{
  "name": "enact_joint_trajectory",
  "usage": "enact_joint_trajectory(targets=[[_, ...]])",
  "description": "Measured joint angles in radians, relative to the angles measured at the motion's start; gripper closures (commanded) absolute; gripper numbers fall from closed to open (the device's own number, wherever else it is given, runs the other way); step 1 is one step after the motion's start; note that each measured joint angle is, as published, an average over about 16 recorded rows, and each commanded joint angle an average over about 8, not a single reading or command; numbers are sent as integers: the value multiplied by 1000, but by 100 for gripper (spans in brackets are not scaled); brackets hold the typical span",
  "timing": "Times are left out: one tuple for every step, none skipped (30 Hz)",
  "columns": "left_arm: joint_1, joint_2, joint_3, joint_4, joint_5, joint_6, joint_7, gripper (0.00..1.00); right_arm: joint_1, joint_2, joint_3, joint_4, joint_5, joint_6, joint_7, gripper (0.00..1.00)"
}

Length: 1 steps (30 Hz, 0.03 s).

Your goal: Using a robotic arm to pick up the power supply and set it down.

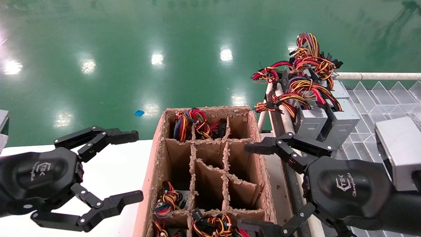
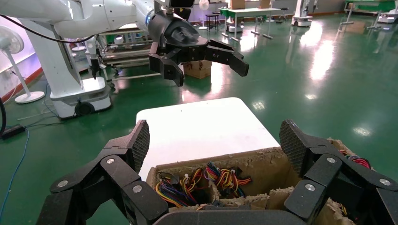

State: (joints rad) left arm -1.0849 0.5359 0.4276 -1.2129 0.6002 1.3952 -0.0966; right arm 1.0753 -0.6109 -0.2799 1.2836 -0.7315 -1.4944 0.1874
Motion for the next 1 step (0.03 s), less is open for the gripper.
enact_joint_trajectory(targets=[[0, 0, 0, 0, 0, 0, 0, 0, 0, 0, 0, 0, 0, 0, 0, 0]])
